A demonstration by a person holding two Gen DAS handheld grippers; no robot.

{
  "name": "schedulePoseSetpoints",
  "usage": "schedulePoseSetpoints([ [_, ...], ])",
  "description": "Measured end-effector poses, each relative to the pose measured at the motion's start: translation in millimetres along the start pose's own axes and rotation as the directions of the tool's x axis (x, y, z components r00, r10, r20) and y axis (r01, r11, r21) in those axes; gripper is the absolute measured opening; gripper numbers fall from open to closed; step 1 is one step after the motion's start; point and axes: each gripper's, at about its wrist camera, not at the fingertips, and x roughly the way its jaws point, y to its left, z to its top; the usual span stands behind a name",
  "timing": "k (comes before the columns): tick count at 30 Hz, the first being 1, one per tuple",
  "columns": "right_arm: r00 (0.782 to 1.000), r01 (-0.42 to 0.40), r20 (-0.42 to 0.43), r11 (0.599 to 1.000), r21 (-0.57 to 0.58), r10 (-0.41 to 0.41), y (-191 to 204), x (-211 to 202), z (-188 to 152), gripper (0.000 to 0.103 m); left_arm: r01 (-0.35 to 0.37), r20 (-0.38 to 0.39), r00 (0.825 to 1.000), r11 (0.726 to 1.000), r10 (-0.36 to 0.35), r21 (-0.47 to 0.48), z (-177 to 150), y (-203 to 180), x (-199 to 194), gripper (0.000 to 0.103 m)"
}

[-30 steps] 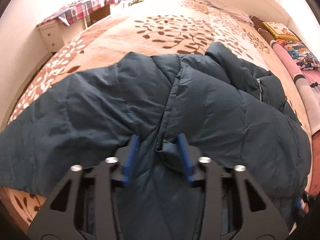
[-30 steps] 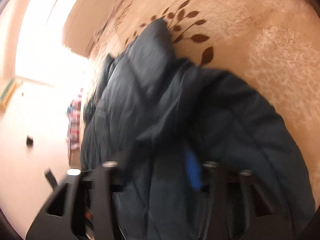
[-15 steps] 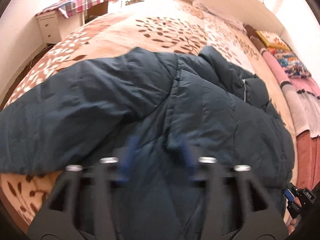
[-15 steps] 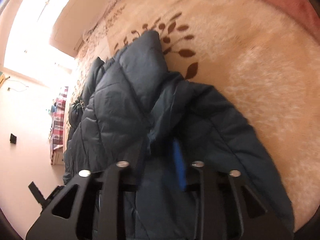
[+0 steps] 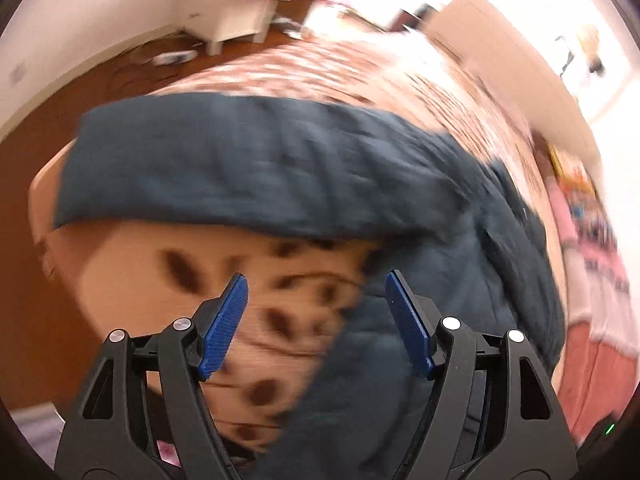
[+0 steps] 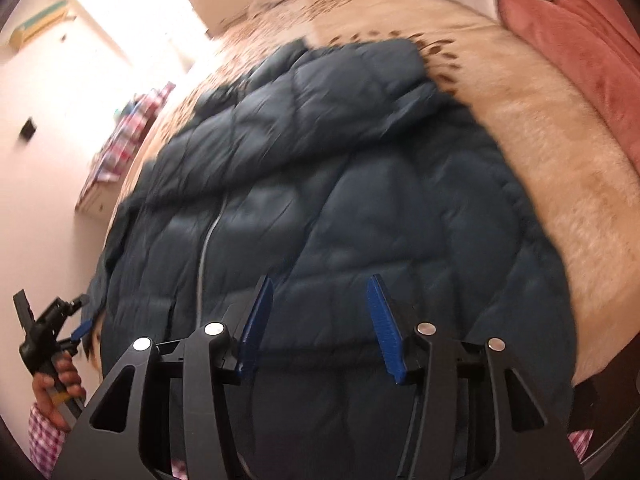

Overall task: Fold large clothes
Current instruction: 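Grasp the other sleeve with the left tool and fold it across the body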

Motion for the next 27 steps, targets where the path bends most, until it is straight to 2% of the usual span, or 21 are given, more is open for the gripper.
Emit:
schedulePoseSetpoints([
  [4, 1.0, -0.01, -0.026, 0.999, -0.041, 0.009, 21, 5, -8, 0.05, 0.009, 0.023, 1.0, 0.978, -0.004, -0.207, 9, 58, -3, 0.071],
  [8, 1.0, -0.011, -0.023, 0.996, -0.088, 0.009, 39, 3, -9, 0.05, 0.03, 0.038, 0.999, 0.927, -0.017, -0.374, 18, 99, 8, 0.07],
  [10, 1.0, -0.009, -0.02, 0.994, -0.105, 0.007, 45, 1, -10, 0.05, 0.038, 0.044, 0.999, 0.907, -0.021, -0.419, 22, 107, 14, 0.071],
  [15, 1.0, 0.012, -0.013, 0.991, -0.136, -0.014, 52, -2, -14, 0.05, 0.079, 0.064, 0.997, 0.836, -0.052, -0.544, 26, 127, 32, 0.071],
  [17, 1.0, 0.021, -0.011, 0.99, -0.139, -0.023, 51, -1, -14, 0.05, 0.089, 0.078, 0.995, 0.818, -0.055, -0.568, 28, 128, 36, 0.07],
  [19, 1.0, 0.027, -0.006, 0.99, -0.136, -0.028, 50, -1, -13, 0.05, 0.095, 0.094, 0.994, 0.819, -0.05, -0.566, 34, 126, 39, 0.069],
  [21, 1.0, 0.029, -0.006, 0.991, -0.128, -0.03, 48, -1, -12, 0.05, 0.075, 0.104, 0.994, 0.829, -0.02, -0.554, 38, 124, 40, 0.054],
  [22, 1.0, 0.028, -0.006, 0.992, -0.124, -0.029, 47, -1, -11, 0.05, 0.055, 0.104, 0.995, 0.836, 0.002, -0.547, 39, 124, 40, 0.036],
  [23, 1.0, 0.027, -0.008, 0.993, -0.118, -0.029, 46, -1, -11, 0.05, 0.032, 0.099, 0.995, 0.842, 0.025, -0.538, 39, 125, 42, 0.022],
  [25, 1.0, 0.026, -0.01, 0.994, -0.108, -0.028, 43, 0, -11, 0.05, 0.051, 0.118, 0.993, 0.843, 0.015, -0.536, 40, 129, 40, 0.012],
  [27, 1.0, 0.027, -0.009, 0.994, -0.106, -0.028, 41, -1, -11, 0.05, 0.046, 0.145, 0.989, 0.86, 0.033, -0.508, 44, 123, 32, 0.008],
])
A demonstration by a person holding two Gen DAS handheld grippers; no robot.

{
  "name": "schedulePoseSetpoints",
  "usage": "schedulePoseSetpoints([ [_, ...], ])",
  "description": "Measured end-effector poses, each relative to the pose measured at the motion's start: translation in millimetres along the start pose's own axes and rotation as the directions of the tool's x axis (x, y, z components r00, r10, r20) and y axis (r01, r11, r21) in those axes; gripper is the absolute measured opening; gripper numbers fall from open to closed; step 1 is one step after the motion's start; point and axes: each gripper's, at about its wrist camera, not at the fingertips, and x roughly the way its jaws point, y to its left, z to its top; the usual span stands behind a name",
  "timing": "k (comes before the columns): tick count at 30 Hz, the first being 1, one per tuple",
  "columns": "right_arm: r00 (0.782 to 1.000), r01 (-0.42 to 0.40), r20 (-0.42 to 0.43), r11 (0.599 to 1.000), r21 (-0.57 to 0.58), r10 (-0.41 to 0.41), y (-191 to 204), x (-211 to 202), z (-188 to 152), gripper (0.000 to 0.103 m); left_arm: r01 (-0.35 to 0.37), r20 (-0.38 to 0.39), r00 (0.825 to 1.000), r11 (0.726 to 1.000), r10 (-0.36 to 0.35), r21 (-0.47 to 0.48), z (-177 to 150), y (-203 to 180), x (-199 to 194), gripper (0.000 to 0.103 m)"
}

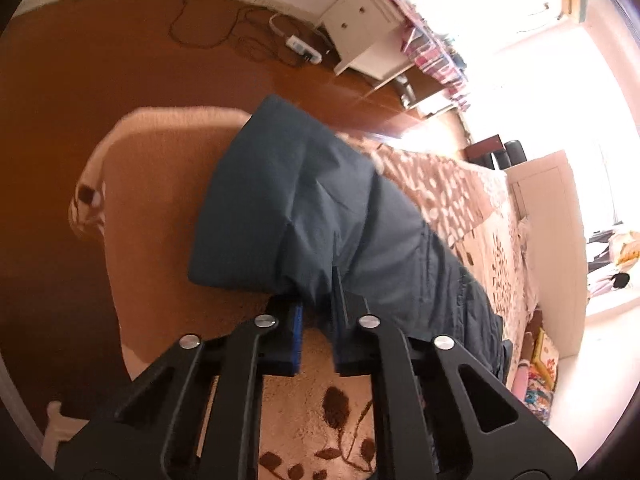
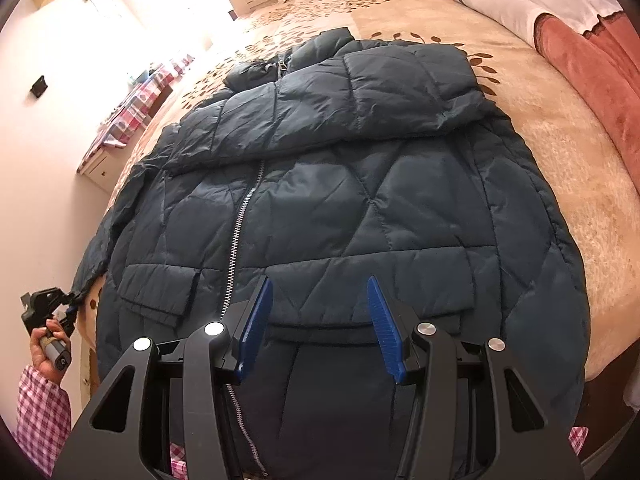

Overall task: Fold large clothes
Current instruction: 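Grasp the other sleeve with the left tool and fold it across the body, then lay the sleeve on the jacket and open the left tool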

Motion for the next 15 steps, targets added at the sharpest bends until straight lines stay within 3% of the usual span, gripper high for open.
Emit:
schedulePoseSetpoints([
  [4, 1.0, 0.002, 0.008, 1.0, 0.01, -0.002, -6, -2, -1, 0.05, 0.017, 0.069, 0.997, 0.992, -0.025, 0.123, 6, -32, -25, 0.005],
  [6, 1.0, 0.0, 0.014, 1.0, 0.018, 0.0, -11, -4, -1, 0.05, 0.051, 0.1, 0.992, 0.975, -0.074, 0.214, 9, -63, -43, 0.005],
  [9, 0.999, -0.003, 0.033, 1.0, 0.029, 0.002, -19, -8, -1, 0.05, 0.108, 0.14, 0.976, 0.928, -0.167, 0.355, 7, -115, -75, 0.005],
  [13, 0.998, -0.013, 0.065, 0.998, 0.055, 0.009, -33, -14, 1, 0.05, 0.214, 0.105, 0.94, 0.801, -0.325, 0.558, -18, -192, -121, 0.005],
  [15, 0.996, -0.017, 0.083, 0.997, 0.069, 0.011, -40, -19, 3, 0.05, 0.287, 0.049, 0.909, 0.706, -0.414, 0.647, -42, -234, -146, 0.005],
])
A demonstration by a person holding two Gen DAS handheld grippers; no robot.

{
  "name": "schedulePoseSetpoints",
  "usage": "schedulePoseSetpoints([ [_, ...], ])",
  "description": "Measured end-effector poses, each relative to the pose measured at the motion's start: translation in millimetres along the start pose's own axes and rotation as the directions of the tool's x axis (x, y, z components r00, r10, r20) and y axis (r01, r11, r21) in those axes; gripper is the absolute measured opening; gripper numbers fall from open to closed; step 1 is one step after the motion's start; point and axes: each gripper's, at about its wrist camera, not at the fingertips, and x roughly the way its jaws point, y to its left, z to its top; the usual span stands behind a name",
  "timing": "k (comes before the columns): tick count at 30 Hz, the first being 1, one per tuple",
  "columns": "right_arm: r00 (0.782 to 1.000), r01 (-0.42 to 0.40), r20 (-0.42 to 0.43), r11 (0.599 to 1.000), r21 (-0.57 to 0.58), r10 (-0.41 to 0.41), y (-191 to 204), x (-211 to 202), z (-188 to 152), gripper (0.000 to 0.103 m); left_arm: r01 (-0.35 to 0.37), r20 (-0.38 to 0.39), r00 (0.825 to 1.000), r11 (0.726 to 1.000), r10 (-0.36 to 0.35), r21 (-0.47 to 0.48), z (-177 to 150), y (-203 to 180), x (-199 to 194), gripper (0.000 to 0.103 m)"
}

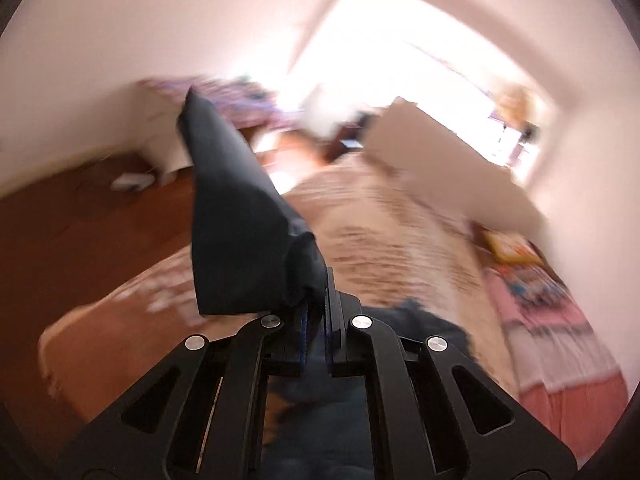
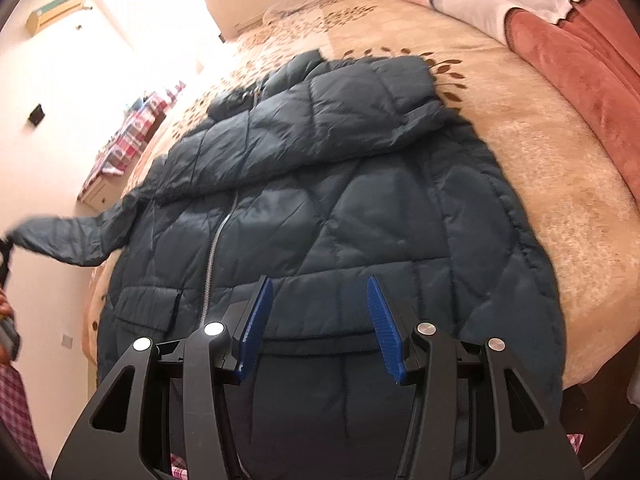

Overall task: Fold large clothes
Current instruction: 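Lay the sleeve on the jacket and open the left tool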

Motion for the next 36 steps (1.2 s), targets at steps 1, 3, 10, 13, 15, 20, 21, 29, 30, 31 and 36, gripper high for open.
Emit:
schedulePoseSetpoints([
  [1, 1.0, -0.001, 0.015, 1.0, 0.009, 0.001, -6, -3, 2, 0.05, 0.037, -0.001, 0.999, 0.999, -0.037, 0.032, 1, -19, -3, 0.005],
  [3, 0.999, 0.001, 0.039, 1.0, 0.026, -0.002, -17, -9, 7, 0.05, 0.132, -0.031, 0.991, 0.985, -0.13, 0.107, 1, -69, -2, 0.005],
  [10, 0.989, -0.012, 0.145, 0.995, 0.104, -0.003, -59, -34, 32, 0.05, 0.39, -0.295, 0.899, 0.898, -0.324, 0.203, -74, -206, 38, 0.005],
  [13, 0.984, -0.007, 0.175, 0.992, 0.123, -0.015, -75, -42, 37, 0.05, 0.44, -0.44, 0.838, 0.876, -0.321, 0.197, -135, -249, 78, 0.005],
  [15, 0.984, -0.002, 0.18, 0.992, 0.127, -0.021, -83, -43, 38, 0.05, 0.432, -0.511, 0.812, 0.879, -0.282, 0.202, -173, -262, 105, 0.005],
  [20, 0.988, -0.014, 0.152, 0.989, 0.144, -0.008, -98, -35, 32, 0.05, 0.372, -0.621, 0.771, 0.89, -0.14, 0.262, -251, -280, 154, 0.005],
  [21, 0.989, -0.016, 0.145, 0.989, 0.144, -0.005, -99, -33, 31, 0.05, 0.364, -0.629, 0.767, 0.892, -0.125, 0.267, -257, -277, 157, 0.005],
  [29, 0.994, -0.059, 0.096, 0.988, 0.142, 0.046, -94, -13, 31, 0.05, 0.393, -0.711, 0.694, 0.886, -0.11, 0.247, -287, -266, 154, 0.054],
  [30, 0.994, -0.067, 0.09, 0.988, 0.14, 0.054, -91, -11, 32, 0.052, 0.402, -0.707, 0.697, 0.882, -0.12, 0.247, -290, -266, 146, 0.055],
  [31, 0.994, -0.072, 0.086, 0.988, 0.139, 0.06, -89, -9, 33, 0.054, 0.415, -0.702, 0.7, 0.875, -0.133, 0.248, -288, -264, 140, 0.056],
  [36, 0.993, -0.104, 0.066, 0.987, 0.125, 0.096, -69, 2, 40, 0.059, 0.461, -0.682, 0.712, 0.843, -0.167, 0.275, -273, -255, 111, 0.06],
])
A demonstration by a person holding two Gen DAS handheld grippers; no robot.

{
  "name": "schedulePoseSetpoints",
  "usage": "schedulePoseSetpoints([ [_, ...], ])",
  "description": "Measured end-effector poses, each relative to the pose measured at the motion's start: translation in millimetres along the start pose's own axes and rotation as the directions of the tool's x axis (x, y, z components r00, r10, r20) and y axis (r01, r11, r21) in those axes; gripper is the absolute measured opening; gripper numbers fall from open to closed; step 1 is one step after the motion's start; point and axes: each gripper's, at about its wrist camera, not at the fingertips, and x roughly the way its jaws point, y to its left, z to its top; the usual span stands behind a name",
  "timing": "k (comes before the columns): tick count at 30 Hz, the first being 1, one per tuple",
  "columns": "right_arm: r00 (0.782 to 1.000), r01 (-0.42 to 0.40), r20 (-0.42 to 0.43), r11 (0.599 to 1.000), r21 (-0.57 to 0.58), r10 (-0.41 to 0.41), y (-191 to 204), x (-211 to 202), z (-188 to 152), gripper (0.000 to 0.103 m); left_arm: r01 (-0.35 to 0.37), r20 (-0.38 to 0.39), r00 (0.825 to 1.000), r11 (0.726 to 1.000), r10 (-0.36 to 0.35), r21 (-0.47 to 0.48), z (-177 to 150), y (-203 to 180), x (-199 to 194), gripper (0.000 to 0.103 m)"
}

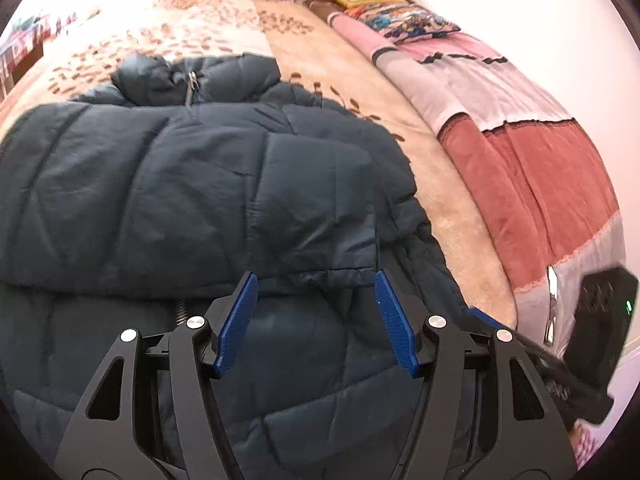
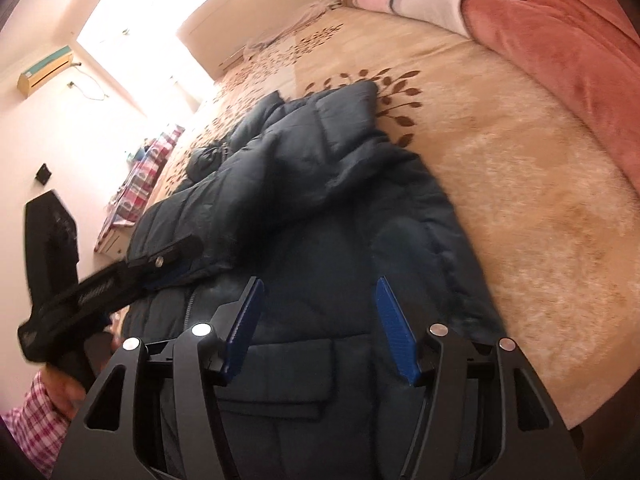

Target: Fold large clothes

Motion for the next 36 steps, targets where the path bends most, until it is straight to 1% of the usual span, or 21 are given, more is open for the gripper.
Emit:
schedulePoseSetpoints([
  [3, 0.999, -0.03, -0.022, 1.0, 0.005, 0.03, 12, 11, 6, 0.06, -0.032, 0.045, 0.998, 0.999, 0.032, 0.002, -5, 12, -22, 0.06],
  [6, 0.998, -0.058, -0.034, 0.998, 0.031, 0.06, 22, 24, 15, 0.062, -0.101, 0.087, 0.991, 0.995, 0.102, -0.014, -12, 30, -44, 0.06],
  [7, 0.997, -0.067, -0.043, 0.997, 0.045, 0.069, 25, 32, 19, 0.062, -0.127, 0.101, 0.987, 0.992, 0.128, -0.019, -15, 37, -50, 0.06],
  [9, 0.995, -0.066, -0.067, 0.995, 0.07, 0.071, 31, 46, 23, 0.062, -0.19, 0.126, 0.973, 0.981, 0.195, -0.044, -23, 55, -64, 0.06],
  [11, 0.993, -0.065, -0.092, 0.994, 0.091, 0.074, 35, 60, 25, 0.062, -0.233, 0.123, 0.963, 0.969, 0.241, -0.079, -30, 72, -74, 0.06],
  [13, 0.992, -0.045, -0.11, 0.994, 0.102, 0.056, 39, 72, 27, 0.062, -0.26, 0.122, 0.954, 0.959, 0.273, -0.116, -37, 90, -83, 0.06],
  [15, 0.993, -0.013, -0.115, 0.995, 0.102, 0.025, 43, 84, 29, 0.049, -0.286, 0.117, 0.946, 0.947, 0.303, -0.143, -43, 103, -88, 0.06],
  [16, 0.993, -0.005, -0.119, 0.994, 0.106, 0.018, 44, 86, 29, 0.045, -0.293, 0.114, 0.943, 0.942, 0.313, -0.162, -46, 111, -92, 0.06],
  [18, 0.992, -0.003, -0.123, 0.994, 0.106, 0.016, 46, 91, 30, 0.017, -0.304, 0.11, 0.938, 0.933, 0.328, -0.192, -52, 124, -96, 0.06],
  [20, 0.992, 0.015, -0.127, 0.996, 0.092, -0.003, 48, 91, 29, 0.012, -0.314, 0.112, 0.933, 0.925, 0.342, -0.212, -55, 135, -99, 0.06],
  [22, 0.993, 0.01, -0.119, 0.995, 0.095, 0.001, 47, 87, 27, 0.011, -0.329, 0.116, 0.926, 0.919, 0.359, -0.217, -55, 144, -99, 0.06],
  [25, 0.993, 0.014, -0.12, 0.994, 0.105, -0.001, 45, 84, 24, 0.011, -0.363, 0.133, 0.91, 0.909, 0.393, -0.205, -37, 155, -97, 0.06],
  [26, 0.992, 0.013, -0.125, 0.994, 0.107, 0.001, 44, 85, 23, 0.011, -0.39, 0.147, 0.897, 0.902, 0.418, -0.185, -24, 159, -95, 0.06],
  [28, 0.992, 0.015, -0.127, 0.994, 0.106, -0.001, 45, 85, 22, 0.011, -0.45, 0.165, 0.866, 0.879, 0.472, -0.156, 4, 167, -87, 0.06],
  [30, 0.992, 0.011, -0.122, 0.995, 0.1, 0.001, 47, 84, 20, 0.011, -0.485, 0.182, 0.843, 0.862, 0.506, -0.15, 34, 177, -79, 0.06],
  [33, 0.993, 0.013, -0.115, 0.996, 0.09, -0.002, 47, 86, 22, 0.011, -0.512, 0.176, 0.826, 0.843, 0.536, -0.167, 78, 198, -60, 0.06],
  [34, 0.993, 0.015, -0.114, 0.996, 0.09, -0.005, 46, 86, 21, 0.011, -0.516, 0.17, 0.824, 0.84, 0.541, -0.171, 87, 203, -55, 0.06],
  [35, 0.993, 0.021, -0.116, 0.996, 0.087, -0.01, 46, 86, 20, 0.011, -0.514, 0.149, 0.828, 0.838, 0.54, -0.181, 99, 214, -45, 0.06],
  [36, 0.993, 0.029, -0.117, 0.996, 0.083, -0.019, 46, 87, 20, 0.011, -0.51, 0.115, 0.836, 0.838, 0.536, -0.193, 110, 225, -34, 0.06],
])
